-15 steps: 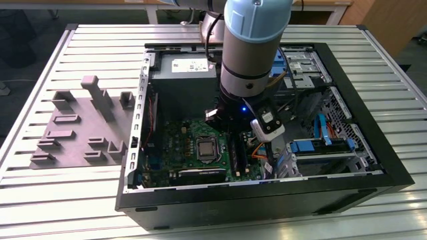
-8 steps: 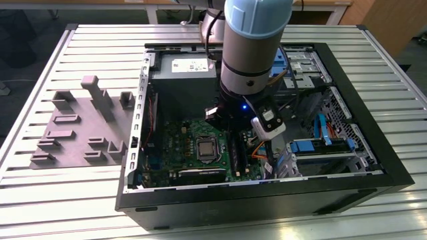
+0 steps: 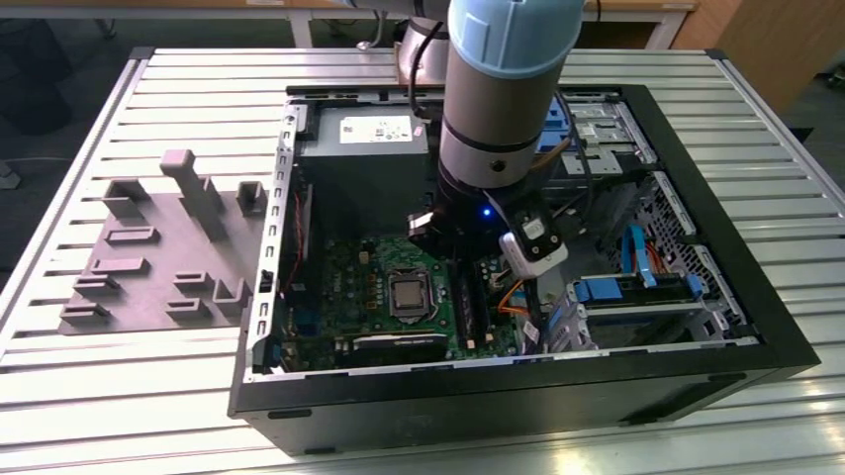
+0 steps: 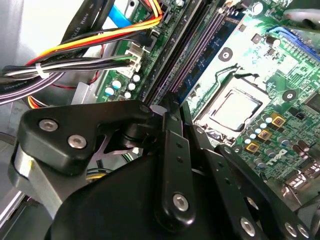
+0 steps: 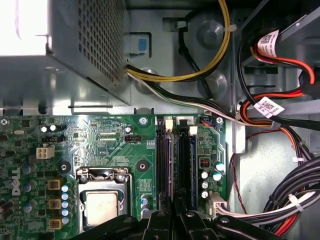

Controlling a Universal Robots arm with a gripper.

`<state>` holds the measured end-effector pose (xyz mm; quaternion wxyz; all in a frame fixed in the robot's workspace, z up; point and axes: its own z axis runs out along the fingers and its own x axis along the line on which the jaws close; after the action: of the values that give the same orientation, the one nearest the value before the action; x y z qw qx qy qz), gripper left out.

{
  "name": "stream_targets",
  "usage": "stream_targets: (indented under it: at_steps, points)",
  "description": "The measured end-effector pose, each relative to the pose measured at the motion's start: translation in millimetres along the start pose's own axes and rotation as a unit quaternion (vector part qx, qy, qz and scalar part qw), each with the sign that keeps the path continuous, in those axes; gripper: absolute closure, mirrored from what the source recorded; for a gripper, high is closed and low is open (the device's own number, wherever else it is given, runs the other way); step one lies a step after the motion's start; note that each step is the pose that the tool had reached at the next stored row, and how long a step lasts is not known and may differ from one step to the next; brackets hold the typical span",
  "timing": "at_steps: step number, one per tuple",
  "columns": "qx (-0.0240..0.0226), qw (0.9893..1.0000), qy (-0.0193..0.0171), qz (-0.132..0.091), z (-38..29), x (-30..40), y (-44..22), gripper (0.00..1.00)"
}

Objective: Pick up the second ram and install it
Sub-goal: 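Insert the second ram into the second slot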

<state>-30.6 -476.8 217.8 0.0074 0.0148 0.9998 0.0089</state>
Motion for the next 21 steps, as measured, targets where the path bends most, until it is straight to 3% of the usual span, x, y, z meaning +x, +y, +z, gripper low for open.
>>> stream_targets:
  at_steps: [21]
  points:
    - [-0.0004, 1.0000, 0.0001, -0.005, 4.5, -0.3, 0.0, 0.86]
